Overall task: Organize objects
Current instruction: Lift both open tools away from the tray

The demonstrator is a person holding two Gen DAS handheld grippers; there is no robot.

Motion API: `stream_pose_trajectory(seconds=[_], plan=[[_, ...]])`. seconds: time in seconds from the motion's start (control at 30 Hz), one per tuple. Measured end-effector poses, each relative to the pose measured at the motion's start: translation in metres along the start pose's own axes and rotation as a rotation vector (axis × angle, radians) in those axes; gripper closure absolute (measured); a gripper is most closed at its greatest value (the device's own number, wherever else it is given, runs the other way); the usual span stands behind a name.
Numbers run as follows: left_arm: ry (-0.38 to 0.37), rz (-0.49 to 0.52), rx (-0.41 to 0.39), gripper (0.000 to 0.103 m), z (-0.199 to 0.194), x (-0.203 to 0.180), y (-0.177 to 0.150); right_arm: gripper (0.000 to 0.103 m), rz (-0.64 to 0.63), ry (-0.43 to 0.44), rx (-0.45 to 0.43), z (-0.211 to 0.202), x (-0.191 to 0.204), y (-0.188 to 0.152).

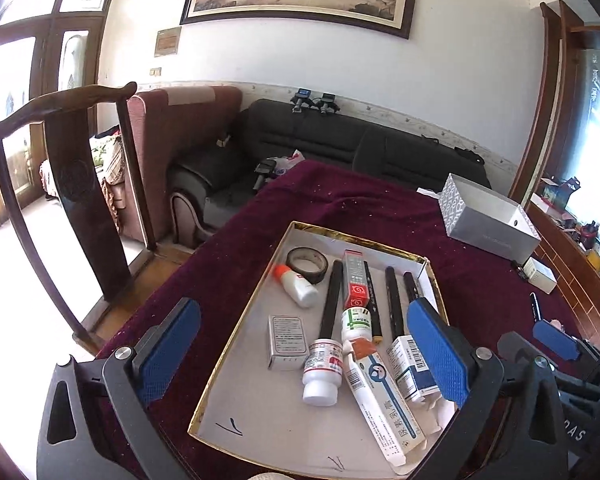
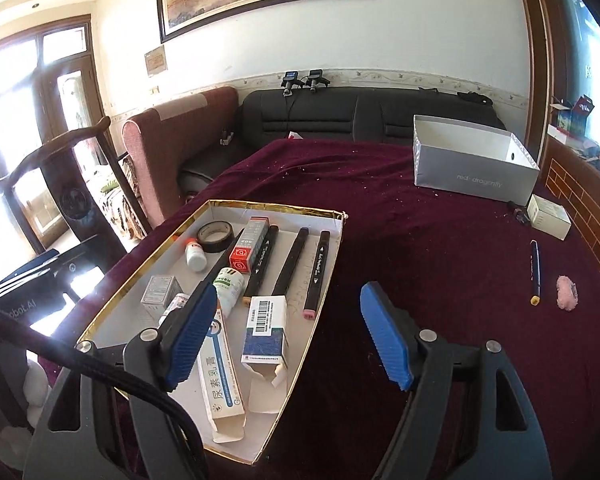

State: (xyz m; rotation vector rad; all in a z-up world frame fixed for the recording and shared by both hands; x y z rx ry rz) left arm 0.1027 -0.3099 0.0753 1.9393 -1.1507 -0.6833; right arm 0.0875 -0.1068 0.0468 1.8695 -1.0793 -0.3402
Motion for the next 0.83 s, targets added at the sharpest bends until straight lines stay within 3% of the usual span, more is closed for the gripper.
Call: stream_pose_trajectory(seconds=[0.37, 0.83], plan=[[0.119, 0.019, 0.007, 0.001, 0.007, 0.012, -0.010, 0.028, -0.051, 0.002, 0.049, 0.011, 0.013, -0.010], [0.169, 0.042, 0.036, 0.001, 0.013, 0.017, -0.017, 0.027, -0.057, 0.012, 0.080, 0.019, 0.021, -0.016]])
Point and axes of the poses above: each gripper's, at about its wrist camera, not at the fingertips, and z roughly the way its jaws point, x to its left, y to its top, the point moved 7 cm from there along z, roughly the way its jaws point, and after that the axes turned 11 degrees about y, right-handed, at the moved point
